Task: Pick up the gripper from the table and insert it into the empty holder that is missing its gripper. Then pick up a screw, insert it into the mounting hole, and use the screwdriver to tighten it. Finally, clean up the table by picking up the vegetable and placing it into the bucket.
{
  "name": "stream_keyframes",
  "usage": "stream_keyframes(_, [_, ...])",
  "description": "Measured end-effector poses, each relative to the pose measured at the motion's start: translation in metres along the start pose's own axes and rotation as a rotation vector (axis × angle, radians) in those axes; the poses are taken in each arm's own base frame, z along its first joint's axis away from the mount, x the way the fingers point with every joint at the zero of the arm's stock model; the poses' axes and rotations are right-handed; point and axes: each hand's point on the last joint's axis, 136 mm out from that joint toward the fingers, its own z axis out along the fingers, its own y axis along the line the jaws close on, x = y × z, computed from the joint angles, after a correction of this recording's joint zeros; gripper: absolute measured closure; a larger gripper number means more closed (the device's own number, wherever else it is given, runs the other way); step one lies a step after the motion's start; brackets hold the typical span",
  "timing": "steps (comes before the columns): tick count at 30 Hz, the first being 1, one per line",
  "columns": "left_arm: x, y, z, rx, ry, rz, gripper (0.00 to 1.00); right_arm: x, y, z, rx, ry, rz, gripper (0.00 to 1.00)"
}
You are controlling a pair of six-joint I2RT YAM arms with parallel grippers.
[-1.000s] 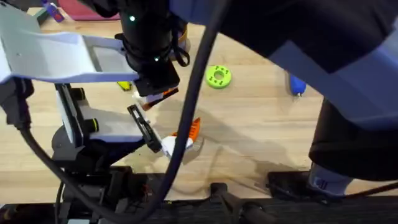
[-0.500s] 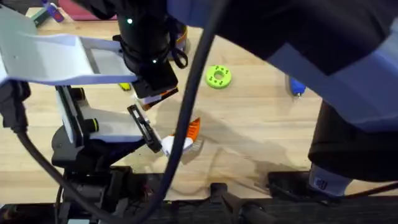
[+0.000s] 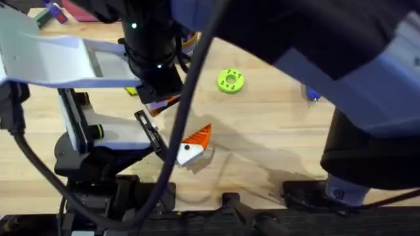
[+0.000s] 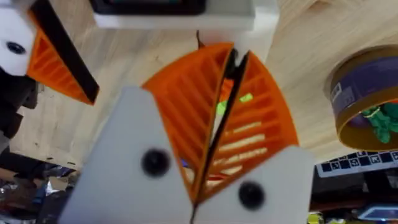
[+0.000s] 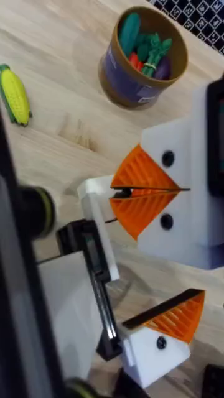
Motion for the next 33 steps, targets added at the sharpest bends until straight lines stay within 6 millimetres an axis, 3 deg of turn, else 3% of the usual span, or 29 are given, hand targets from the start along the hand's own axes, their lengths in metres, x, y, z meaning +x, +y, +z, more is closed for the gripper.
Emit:
stream_keyframes(18, [0.0, 0.0, 0.0, 0.001, 0.002, -0.011, 0.014, 0.0, 0.002, 0.007, -0.016, 0.011, 0.01, 0.971])
stream_keyframes(19, [0.0, -0.001, 0.0, 0.004, 0.002, -0.01, 0.015, 0.0, 0.002, 0.007, -0.015, 0.011, 0.012, 0.884])
stream_keyframes(24, [0.001, -0.005, 0.0, 0.026, 0.004, -0.011, 0.015, 0.002, -0.005, 0.003, 0.007, 0.006, 0.032, 0.154])
stream_keyframes(25, [0.001, -0.004, 0.0, 0.024, 0.003, -0.009, 0.014, 0.003, -0.005, 0.003, 0.002, 0.007, 0.041, 0.049])
stream_keyframes(31, [0.001, -0.004, 0.0, 0.023, 0.003, -0.002, 0.015, 0.007, -0.015, -0.004, 0.028, -0.022, 0.208, 0.008])
stream_keyframes(32, [0.001, -0.004, 0.0, 0.023, 0.003, -0.002, 0.015, 0.008, -0.02, -0.008, 0.043, -0.033, 0.252, 0.008])
stream_keyframes(33, [0.001, -0.004, 0.0, 0.023, 0.003, -0.002, 0.014, 0.016, -0.033, -0.026, 0.079, -0.084, 0.399, 0.007])
